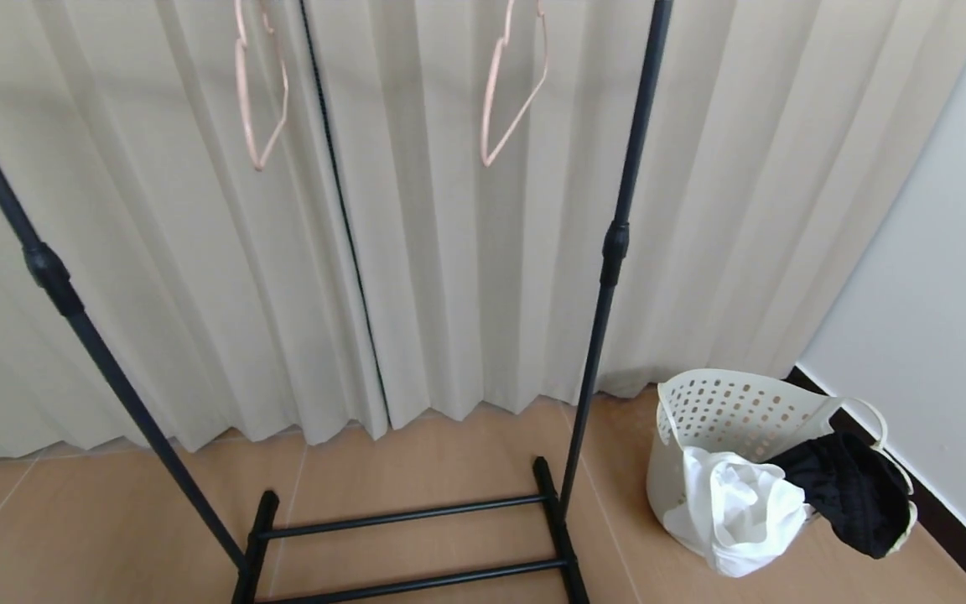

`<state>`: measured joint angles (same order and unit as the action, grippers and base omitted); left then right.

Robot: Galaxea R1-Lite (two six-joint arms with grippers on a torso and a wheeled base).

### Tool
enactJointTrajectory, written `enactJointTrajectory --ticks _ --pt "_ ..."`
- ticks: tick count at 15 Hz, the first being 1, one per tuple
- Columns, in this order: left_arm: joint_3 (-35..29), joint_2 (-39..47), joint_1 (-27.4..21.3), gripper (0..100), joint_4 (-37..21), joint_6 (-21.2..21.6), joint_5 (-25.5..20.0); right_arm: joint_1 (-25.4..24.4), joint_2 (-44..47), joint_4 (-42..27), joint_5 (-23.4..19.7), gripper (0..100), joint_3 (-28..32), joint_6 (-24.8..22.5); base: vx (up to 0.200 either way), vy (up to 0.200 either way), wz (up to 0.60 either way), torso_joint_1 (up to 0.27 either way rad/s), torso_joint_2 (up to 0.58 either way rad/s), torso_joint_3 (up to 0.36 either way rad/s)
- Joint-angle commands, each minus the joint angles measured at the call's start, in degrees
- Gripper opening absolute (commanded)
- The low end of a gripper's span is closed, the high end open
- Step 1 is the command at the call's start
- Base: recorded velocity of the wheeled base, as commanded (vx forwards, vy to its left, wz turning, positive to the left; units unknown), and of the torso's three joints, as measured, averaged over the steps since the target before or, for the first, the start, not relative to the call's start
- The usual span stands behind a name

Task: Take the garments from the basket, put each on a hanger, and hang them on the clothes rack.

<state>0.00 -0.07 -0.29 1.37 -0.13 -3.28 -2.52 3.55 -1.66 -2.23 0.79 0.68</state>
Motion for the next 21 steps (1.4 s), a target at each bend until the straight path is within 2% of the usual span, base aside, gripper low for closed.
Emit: enactJointTrajectory --ticks 1,5,7,12,14,17,19,21 --pt "0.00 0.07 0.03 100 -0.05 -0.04 0.03 -0.03 -0.03 -0.01 -0.05 100 0.00 0.02 0.000 -0.200 0.00 -0.007 0.00 0.002" --pt "0.00 0.07 0.03 100 -0.05 0.05 0.03 -0.03 -0.03 -0.01 -0.05 100 0.00 0.11 0.000 -0.200 0.00 0.001 0.00 0.002" --pt "0.00 0.07 0.03 100 -0.05 0.05 0.03 0.15 -0.03 -0.01 -0.05 100 0.00 0.11 0.000 -0.200 -0.60 0.002 0.00 0.007" --pt "0.00 0.07 0.03 100 0.04 -0.04 0.03 0.33 -0.38 -0.01 -0.05 100 0.00 0.11 0.000 -0.200 -0.12 0.001 0.00 0.002" --pt "0.00 0.07 0.03 100 0.04 -0.04 0.03 0.33 -0.38 -0.01 -0.05 100 0.00 0.11 0.000 0.000 -0.60 0.000 0.00 0.000" --pt "0.00 0.07 0.03 100 0.04 -0.04 0.03 0.33 -0.38 -0.01 -0.05 100 0.00 0.11 0.000 0.000 0.00 0.000 0.00 0.000" --pt "0.00 0.07 0.03 100 0.04 -0.13 0.03 0.33 -0.38 -0.01 -0.05 100 0.00 0.11 0.000 0.000 -0.60 0.000 0.00 0.000" --pt "0.00 0.07 0.03 100 0.04 -0.04 0.03 0.33 -0.38 -0.01 -0.05 100 0.00 0.11 0.000 0.000 0.00 0.000 0.00 0.000"
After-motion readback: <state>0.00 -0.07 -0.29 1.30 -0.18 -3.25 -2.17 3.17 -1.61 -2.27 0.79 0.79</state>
